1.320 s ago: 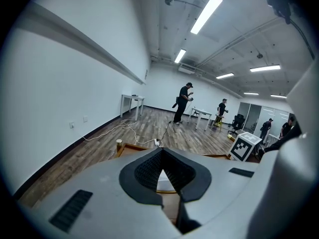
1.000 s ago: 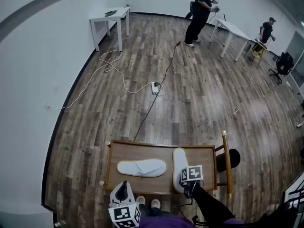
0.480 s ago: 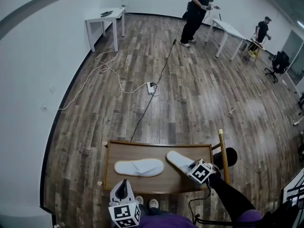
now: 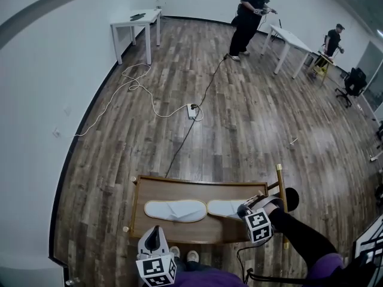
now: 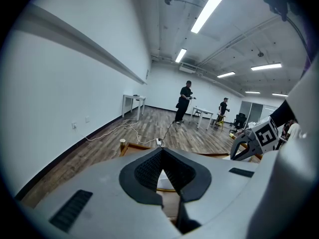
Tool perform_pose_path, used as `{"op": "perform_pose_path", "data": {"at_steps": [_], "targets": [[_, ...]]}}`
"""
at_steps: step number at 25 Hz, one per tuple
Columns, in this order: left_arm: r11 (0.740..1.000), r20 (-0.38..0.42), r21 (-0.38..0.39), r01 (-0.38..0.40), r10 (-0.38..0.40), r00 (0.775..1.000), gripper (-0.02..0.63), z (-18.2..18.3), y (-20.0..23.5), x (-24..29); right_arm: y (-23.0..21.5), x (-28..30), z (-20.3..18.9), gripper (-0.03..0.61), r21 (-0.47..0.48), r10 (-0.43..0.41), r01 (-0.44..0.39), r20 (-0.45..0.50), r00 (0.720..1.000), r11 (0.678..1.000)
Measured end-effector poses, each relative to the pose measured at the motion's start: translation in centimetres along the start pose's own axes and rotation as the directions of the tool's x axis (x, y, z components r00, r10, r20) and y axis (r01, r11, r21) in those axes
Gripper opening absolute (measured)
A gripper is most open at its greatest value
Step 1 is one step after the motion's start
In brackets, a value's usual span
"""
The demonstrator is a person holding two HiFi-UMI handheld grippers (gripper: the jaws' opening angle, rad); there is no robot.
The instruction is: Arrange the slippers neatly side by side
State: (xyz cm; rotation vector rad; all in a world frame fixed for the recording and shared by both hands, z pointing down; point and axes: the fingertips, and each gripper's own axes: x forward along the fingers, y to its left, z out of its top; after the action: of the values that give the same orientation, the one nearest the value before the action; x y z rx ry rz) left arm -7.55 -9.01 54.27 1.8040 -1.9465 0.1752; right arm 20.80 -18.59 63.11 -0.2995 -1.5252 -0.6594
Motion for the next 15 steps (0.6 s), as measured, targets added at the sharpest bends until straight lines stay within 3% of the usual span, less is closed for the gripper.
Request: {"op": "perform_pose_path", "data": {"at_steps": [2, 8, 15], "targets": [[1.0, -0.002, 0.0, -0.004, 0.004, 1.0, 0.002, 0.0, 0.1, 0.0, 0.6, 1.2, 0.2, 0.009, -0.029, 0.006, -0.006, -0.012, 1.0, 1.0], [1.0, -0.01, 0.019, 0.008, -0.008, 1.0, 0.002, -0.3, -0.1, -0.4, 1.1, 5.0, -1.2, 0.009, 0.186, 0.0, 0.012, -0.064, 0.998, 0.982], [0.997, -0.001, 0.043, 0.061, -0.061, 0.998, 0.002, 0.0, -1.3, 0.4, 0.0, 5.6, -2.4, 0.009, 0.477, -0.008, 0.022, -0.032, 0.999, 0.879]]}}
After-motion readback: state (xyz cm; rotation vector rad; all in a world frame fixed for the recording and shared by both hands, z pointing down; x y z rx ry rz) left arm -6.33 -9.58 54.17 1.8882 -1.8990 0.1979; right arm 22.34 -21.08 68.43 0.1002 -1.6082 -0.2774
